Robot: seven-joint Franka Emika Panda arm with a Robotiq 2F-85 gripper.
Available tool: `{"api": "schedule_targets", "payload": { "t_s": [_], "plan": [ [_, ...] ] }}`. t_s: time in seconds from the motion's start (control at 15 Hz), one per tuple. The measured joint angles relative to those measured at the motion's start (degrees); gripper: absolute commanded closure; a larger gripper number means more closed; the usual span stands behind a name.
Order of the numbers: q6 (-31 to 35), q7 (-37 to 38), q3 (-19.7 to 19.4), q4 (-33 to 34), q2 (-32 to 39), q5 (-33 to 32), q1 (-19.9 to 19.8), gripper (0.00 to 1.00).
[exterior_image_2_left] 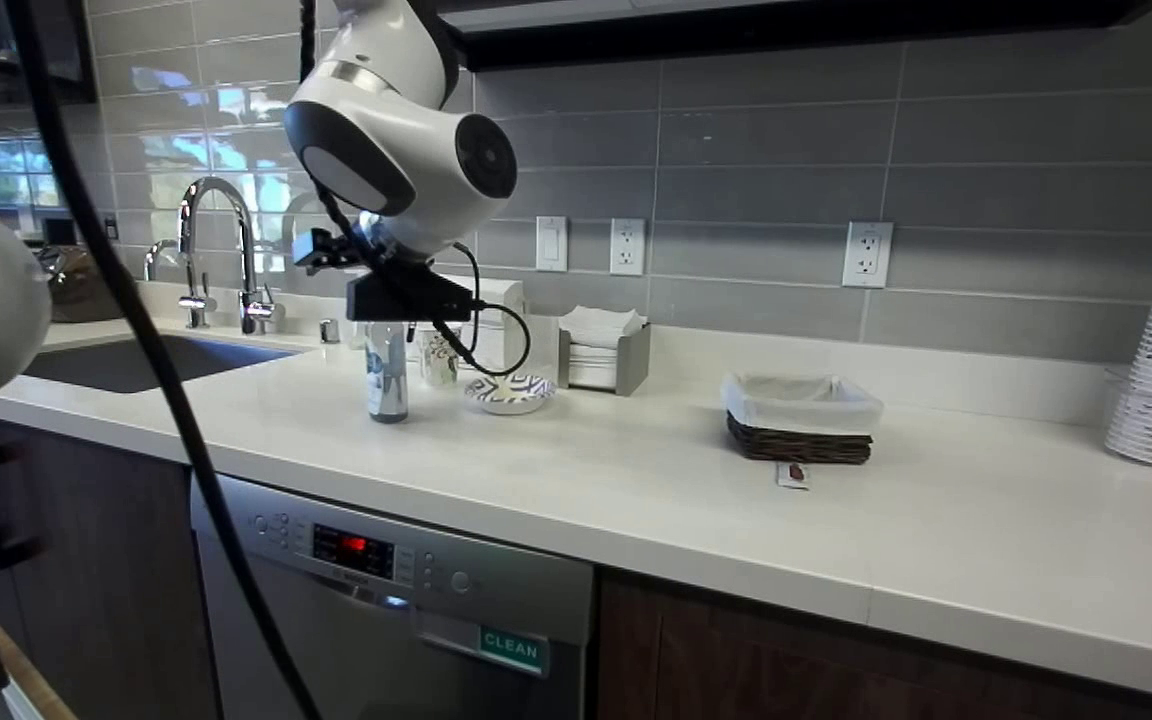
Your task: Pour some contents from the bottle into the cup
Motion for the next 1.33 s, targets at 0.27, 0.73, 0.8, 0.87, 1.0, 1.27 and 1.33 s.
{"api": "schedule_targets", "payload": {
  "t_s": [0.27,0.73,0.8,0.87,1.0,1.27,1.33],
  "plan": [
    [-4.73,-4.54,11.93,0.05,6.71,3.82,-14.60,0.00],
    [-5.53,-5.05,21.30,0.39,8.85,4.82,-24.12,0.00],
    [-5.53,-5.05,21.35,0.39,8.84,4.82,-24.19,0.00],
    [-5.53,-5.05,22.21,0.39,8.86,4.82,-25.04,0.00],
    [-7.13,-5.20,24.64,0.48,9.19,4.87,-27.60,0.00],
    [-12.94,-9.47,26.44,0.89,11.67,7.03,-30.78,0.00],
    [-13.42,-11.06,26.75,1.00,12.49,7.93,-31.39,0.00]
  ]
}}
